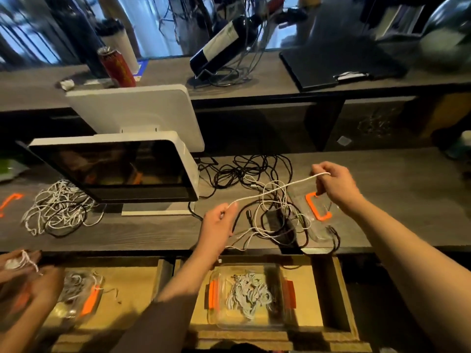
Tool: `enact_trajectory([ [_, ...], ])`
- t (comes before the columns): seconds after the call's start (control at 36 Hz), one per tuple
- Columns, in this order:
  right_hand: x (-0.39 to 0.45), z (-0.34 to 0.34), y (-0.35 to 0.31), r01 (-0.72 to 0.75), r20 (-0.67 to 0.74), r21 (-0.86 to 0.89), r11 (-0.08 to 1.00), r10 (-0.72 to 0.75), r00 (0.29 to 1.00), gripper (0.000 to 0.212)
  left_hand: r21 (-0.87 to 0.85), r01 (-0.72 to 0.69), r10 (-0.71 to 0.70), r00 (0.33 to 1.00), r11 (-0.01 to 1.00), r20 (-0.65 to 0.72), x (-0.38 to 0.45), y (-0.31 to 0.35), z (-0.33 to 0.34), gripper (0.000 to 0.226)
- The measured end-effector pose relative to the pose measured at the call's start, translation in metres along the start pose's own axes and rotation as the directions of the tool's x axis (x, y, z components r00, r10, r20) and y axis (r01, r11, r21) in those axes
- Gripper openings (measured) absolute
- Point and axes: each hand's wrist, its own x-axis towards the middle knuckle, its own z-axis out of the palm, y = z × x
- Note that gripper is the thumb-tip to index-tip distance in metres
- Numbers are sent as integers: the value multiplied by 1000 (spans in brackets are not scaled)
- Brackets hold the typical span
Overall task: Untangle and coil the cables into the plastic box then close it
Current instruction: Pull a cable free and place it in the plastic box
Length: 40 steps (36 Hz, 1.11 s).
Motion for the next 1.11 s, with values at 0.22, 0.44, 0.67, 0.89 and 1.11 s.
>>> enact_trajectory([
  [0.22, -49, -10, -12, 90, 397, -483, 871, 126, 909, 21, -72, -104, 103, 994, 992, -23, -18, 49, 5, 40],
  [0.44, -111, 6, -67, 233, 461, -178, 956, -128, 878, 59, 209, -249, 205, 956, 946, 210, -34, 99, 24, 33],
  [0.67, -122, -14, -96, 147, 377, 79, 986, -166, 911, 19, 318, -425, 373, 903, 847, 213, -34, 120, 36, 41],
  [0.89, -116, -40, -72, 29, 63, 465, 885, -66, 996, 23, 460, -220, 223, 974, 860, 49, 0, 89, 15, 50],
  [1.11, -91, -55, -29, -198, 78, 478, 856, 183, 980, 26, 164, 63, -43, 992, 985, -120, 15, 45, 6, 40],
])
